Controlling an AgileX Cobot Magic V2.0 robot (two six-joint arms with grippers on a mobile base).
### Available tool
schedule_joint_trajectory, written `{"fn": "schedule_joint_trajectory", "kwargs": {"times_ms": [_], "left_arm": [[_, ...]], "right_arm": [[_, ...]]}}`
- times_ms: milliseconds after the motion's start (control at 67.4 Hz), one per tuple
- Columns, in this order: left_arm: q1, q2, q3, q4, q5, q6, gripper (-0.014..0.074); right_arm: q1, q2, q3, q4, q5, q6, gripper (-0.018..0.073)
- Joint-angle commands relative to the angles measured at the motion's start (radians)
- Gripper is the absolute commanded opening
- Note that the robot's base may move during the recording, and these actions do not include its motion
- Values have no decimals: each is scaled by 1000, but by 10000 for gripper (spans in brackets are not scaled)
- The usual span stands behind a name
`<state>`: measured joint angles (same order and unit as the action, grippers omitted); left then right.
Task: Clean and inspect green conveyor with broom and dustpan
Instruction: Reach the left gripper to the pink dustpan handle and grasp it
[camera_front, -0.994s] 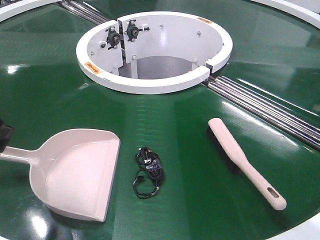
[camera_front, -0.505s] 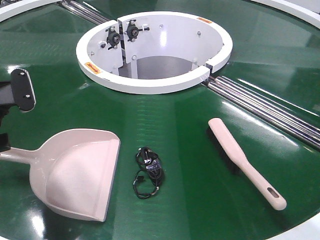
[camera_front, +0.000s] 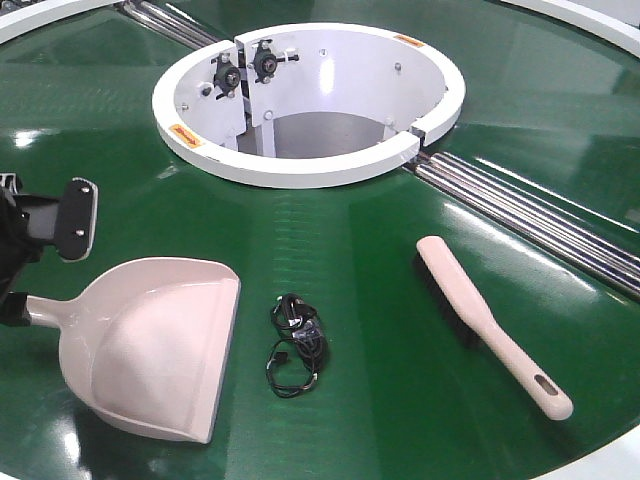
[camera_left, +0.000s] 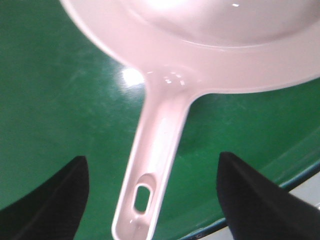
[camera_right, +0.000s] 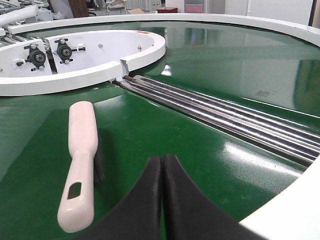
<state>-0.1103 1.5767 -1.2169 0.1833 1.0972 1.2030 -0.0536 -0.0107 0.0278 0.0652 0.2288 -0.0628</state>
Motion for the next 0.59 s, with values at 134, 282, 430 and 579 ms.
{"fn": "schedule_joint_trajectory", "kwargs": {"times_ms": [134, 282, 430, 579], "left_arm": [[-7, 3, -30, -1, -64, 61, 513], [-7, 39, -30, -2, -65, 93, 513], [-7, 79, -30, 5, -59, 93, 513], [-7, 118, -30, 24, -72, 93, 511]], "right_arm": [[-3, -19, 11, -7, -76, -5, -9], [-3, -19, 11, -7, -76, -5, -9], [-3, -19, 11, -7, -76, -5, -9], [-3, -19, 11, -7, -75, -5, -9]]}}
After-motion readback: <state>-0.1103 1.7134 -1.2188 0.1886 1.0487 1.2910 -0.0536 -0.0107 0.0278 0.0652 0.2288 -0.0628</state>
